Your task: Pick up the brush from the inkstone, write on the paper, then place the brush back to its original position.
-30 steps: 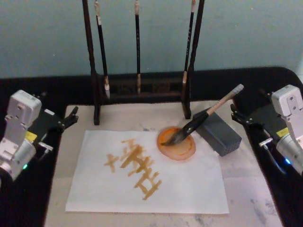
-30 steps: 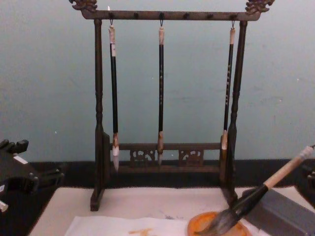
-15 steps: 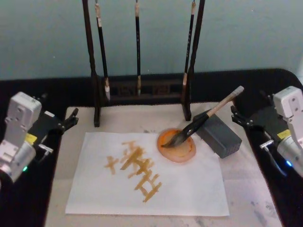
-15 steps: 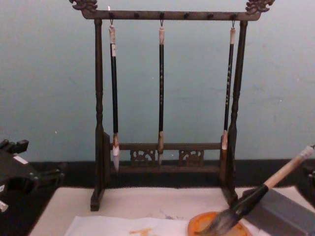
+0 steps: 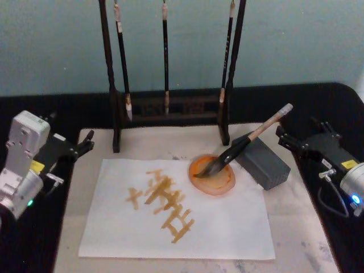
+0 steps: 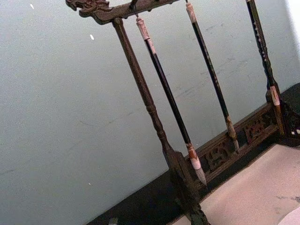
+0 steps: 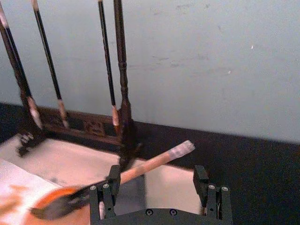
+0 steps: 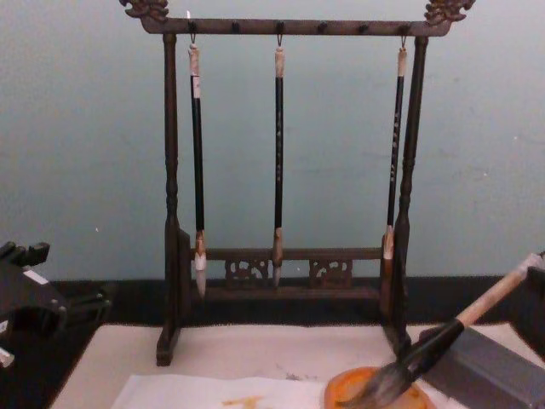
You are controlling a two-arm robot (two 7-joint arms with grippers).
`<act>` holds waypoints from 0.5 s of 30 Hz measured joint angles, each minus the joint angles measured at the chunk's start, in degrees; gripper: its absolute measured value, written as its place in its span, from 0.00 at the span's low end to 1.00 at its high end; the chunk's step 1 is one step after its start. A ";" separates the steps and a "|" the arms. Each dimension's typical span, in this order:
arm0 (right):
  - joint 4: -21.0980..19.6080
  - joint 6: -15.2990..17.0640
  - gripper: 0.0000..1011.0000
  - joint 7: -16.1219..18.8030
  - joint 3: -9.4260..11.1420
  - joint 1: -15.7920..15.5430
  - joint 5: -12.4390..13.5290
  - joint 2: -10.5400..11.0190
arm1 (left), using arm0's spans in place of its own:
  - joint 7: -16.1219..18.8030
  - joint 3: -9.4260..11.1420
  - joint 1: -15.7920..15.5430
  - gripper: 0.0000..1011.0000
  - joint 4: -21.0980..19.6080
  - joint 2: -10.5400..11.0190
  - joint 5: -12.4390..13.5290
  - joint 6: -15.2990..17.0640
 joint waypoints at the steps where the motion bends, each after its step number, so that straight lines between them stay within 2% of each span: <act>1: -0.17 0.54 0.99 0.66 0.45 -0.27 1.29 -0.20 | 0.00 0.00 0.00 1.00 0.00 0.00 0.00 0.00; 2: -0.35 1.07 0.99 1.26 0.96 -0.50 2.47 -0.42 | 0.00 0.00 0.00 1.00 0.00 0.00 0.00 0.00; 3: -0.60 2.40 0.99 2.44 1.91 -0.89 4.96 -0.96 | 0.00 0.00 0.00 1.00 0.00 0.00 0.00 0.00; 4: -0.60 2.40 0.99 2.44 1.91 -0.89 4.96 -0.96 | 0.00 0.00 0.00 1.00 0.00 0.00 0.00 0.00; 6: -0.70 5.19 0.99 4.50 3.78 -1.34 9.72 -2.22 | 0.00 0.00 0.00 1.00 0.00 0.00 0.00 0.00; 9: -0.40 7.25 0.99 6.02 5.08 -1.41 13.47 -3.23 | 0.00 0.00 0.00 1.00 0.00 0.00 0.00 0.00; 10: 0.12 8.71 0.99 6.91 5.96 -1.31 16.40 -3.91 | 0.00 0.00 0.00 1.00 0.00 0.00 0.00 0.00; 11: 0.41 9.42 0.99 7.32 6.36 -1.21 17.88 -4.27 | 0.00 0.00 0.00 1.00 0.00 0.00 0.00 0.00; 12: 1.08 10.98 0.99 7.86 7.11 -0.96 20.92 -4.96 | 0.00 0.00 0.00 1.00 0.00 0.00 0.00 0.00; 15: 2.22 13.26 0.99 8.36 8.02 -0.41 24.79 -5.83 | 0.00 0.00 0.00 1.00 0.00 0.00 0.00 0.00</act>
